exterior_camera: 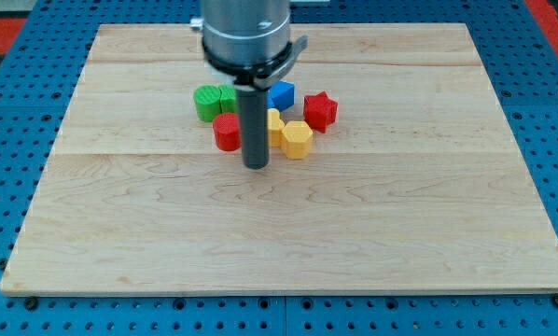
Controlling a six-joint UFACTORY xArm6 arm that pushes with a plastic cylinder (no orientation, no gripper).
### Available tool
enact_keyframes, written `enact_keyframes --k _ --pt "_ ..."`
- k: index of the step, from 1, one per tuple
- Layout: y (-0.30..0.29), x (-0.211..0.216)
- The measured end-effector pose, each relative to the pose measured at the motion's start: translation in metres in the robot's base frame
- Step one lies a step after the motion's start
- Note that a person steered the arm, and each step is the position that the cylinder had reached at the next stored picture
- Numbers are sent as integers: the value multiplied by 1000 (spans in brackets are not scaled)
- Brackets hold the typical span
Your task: Push the red star into the blue blocks
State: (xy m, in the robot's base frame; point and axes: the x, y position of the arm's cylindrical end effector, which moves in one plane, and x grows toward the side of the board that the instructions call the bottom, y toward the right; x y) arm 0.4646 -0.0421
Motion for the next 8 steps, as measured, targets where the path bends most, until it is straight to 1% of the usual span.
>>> enact_keyframes --k 1,2,3,4,5,6,7,8 --pt "-15 -19" --pt "-7 -37" --pt "-2 9" --pt "61 18" --pt "73 -5" --pt "48 -37" --pt "78 -23" --pt "131 -36"
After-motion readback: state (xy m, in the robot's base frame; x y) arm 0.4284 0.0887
